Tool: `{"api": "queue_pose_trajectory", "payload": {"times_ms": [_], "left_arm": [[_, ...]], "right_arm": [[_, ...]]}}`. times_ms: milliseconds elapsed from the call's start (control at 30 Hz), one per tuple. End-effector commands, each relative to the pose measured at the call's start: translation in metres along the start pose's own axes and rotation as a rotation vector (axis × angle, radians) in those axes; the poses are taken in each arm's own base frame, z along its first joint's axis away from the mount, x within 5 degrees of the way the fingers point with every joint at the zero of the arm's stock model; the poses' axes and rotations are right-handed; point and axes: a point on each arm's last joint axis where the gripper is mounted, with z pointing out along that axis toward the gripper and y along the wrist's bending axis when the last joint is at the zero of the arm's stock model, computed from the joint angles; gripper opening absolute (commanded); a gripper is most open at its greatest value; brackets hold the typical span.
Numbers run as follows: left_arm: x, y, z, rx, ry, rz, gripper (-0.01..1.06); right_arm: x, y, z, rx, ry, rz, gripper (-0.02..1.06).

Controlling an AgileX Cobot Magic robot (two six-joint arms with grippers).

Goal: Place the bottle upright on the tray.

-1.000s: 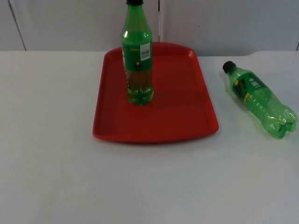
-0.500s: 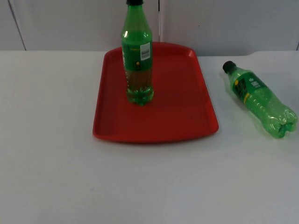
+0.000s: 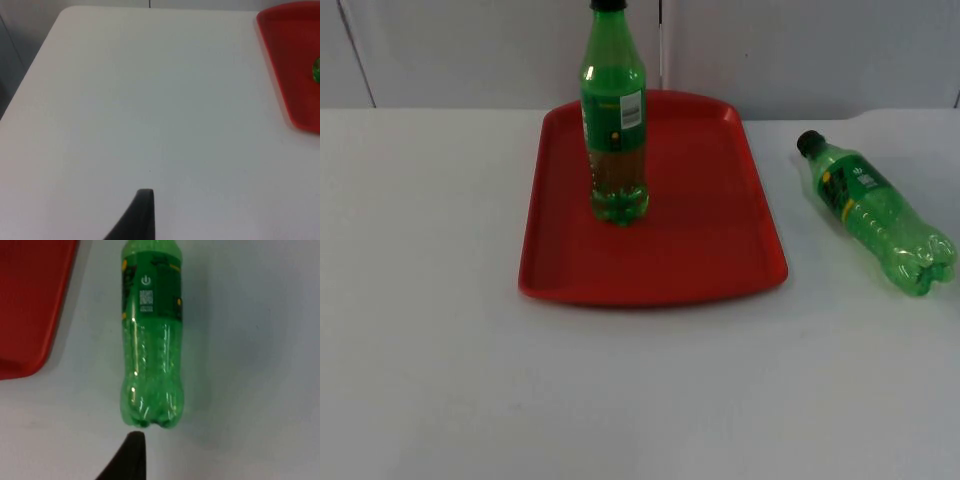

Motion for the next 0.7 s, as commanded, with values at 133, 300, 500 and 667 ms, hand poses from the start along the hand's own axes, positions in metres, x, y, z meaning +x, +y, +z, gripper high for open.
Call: {"api": "queue_pose_trajectory", "payload": {"times_ms": [133,300,500,667], "left_arm": [[0.001,0.0,0.0,0.003,-0.002,0.008,1.05],[0.001,0.0,0.0,0.003,-0.002,0.008,1.05],[0.001,0.0,0.0,0.003,-0.002,0.008,1.05],[0.001,0.0,0.0,0.003,-0.002,0.008,1.05]], "right_arm": [[-0.037,0.016,0.039,-0.021,-0.032,-0.067,1.04],[-0.055,0.016,0.064,-0.044,-0.02,-0.041,1.04],[-0.072,0.016,0.09,-0.066,0.005,-0.024,1.04],[-0.077,0.016,0.112,-0.077,0.103,0.076,1.04]]}}
